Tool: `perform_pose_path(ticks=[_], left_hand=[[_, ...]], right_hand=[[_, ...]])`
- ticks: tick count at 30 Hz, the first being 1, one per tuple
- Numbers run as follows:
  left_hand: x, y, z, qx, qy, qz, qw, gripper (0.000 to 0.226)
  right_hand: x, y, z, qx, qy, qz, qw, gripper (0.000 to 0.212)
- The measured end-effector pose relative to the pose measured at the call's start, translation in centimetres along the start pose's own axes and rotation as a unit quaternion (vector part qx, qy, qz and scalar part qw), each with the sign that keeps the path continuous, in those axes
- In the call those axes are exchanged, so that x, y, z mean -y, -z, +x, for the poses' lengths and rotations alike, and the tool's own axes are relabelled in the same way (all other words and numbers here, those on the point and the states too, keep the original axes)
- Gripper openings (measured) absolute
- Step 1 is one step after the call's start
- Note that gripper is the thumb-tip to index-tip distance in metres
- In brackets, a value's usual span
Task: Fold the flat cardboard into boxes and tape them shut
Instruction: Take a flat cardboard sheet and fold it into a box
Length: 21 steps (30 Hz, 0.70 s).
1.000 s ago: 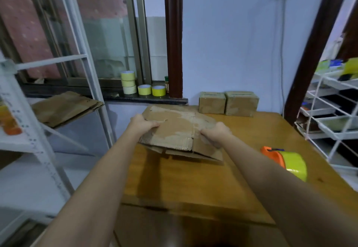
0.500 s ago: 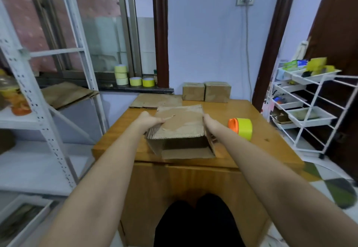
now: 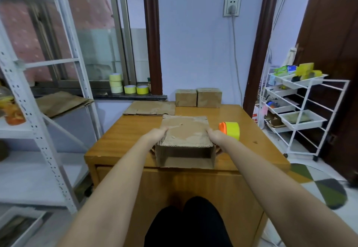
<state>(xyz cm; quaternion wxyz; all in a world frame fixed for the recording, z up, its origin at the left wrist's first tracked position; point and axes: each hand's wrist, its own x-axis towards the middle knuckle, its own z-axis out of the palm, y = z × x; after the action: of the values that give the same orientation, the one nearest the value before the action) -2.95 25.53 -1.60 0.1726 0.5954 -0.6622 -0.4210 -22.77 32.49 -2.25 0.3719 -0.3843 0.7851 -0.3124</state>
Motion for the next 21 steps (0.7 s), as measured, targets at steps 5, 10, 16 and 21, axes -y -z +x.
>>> perform_pose_path(ticks=[5,10,16,21], left_hand=[[-0.7,-1.0,0.1,0.013,0.003,0.023,1.000,0.065],[-0.8,-1.4,0.3,0.003,0.014,0.022,1.000,0.066],[-0.5,-1.2,0.6,-0.003,0.019,0.008,1.000,0.067],[-0.4,-1.0,0.7,0.001,0.010,-0.005,1.000,0.064]], right_hand=[[-0.9,0.8,0.6,0.010,-0.008,0.043,0.999,0.063],[-0.9,0.7,0.4,0.013,-0.014,0.043,0.999,0.064],[-0.4,0.6,0.1,0.001,-0.013,0.023,1.000,0.065],[-0.2,0.2,0.4,-0.002,-0.007,-0.002,1.000,0.066]])
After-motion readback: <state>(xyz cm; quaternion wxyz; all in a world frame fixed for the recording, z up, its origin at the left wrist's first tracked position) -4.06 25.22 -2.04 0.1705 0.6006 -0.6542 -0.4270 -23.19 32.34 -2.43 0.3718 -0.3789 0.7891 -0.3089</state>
